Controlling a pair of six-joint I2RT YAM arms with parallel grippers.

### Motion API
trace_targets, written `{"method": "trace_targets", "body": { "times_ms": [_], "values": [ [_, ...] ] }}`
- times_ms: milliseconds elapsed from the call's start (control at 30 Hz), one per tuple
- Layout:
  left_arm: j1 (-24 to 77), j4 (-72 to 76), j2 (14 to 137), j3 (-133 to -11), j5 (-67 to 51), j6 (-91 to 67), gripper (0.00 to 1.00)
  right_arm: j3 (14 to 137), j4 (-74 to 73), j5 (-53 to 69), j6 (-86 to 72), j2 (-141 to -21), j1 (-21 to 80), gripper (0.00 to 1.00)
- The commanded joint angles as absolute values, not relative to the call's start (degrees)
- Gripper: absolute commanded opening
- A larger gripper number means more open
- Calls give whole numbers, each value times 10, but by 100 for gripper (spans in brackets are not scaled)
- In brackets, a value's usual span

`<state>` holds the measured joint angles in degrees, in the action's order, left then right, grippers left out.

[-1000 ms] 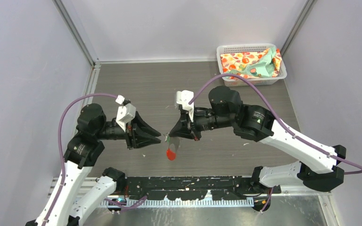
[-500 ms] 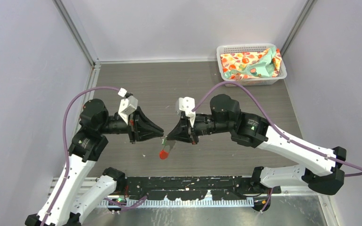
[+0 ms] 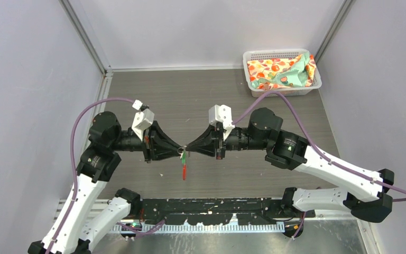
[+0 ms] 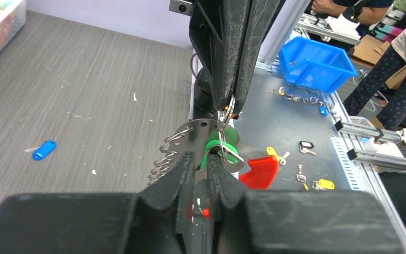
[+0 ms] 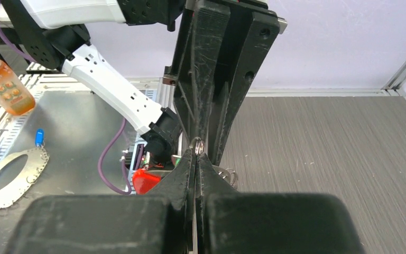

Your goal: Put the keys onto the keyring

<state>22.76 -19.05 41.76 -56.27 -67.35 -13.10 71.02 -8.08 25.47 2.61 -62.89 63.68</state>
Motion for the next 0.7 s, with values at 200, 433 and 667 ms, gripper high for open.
{"method": "trace_targets", "body": {
  "times_ms": [200, 433, 667],
  "values": [
    [229, -312, 412, -656, -615, 57, 57, 751, -109, 262, 25, -637, 638, 1],
    [229, -526, 445, -727, -665, 255, 66, 786, -168, 278, 34, -653, 638, 1],
    [229, -337, 445, -685, -656, 85, 55, 810, -181, 299, 41, -670, 638, 1]
  ]
}}
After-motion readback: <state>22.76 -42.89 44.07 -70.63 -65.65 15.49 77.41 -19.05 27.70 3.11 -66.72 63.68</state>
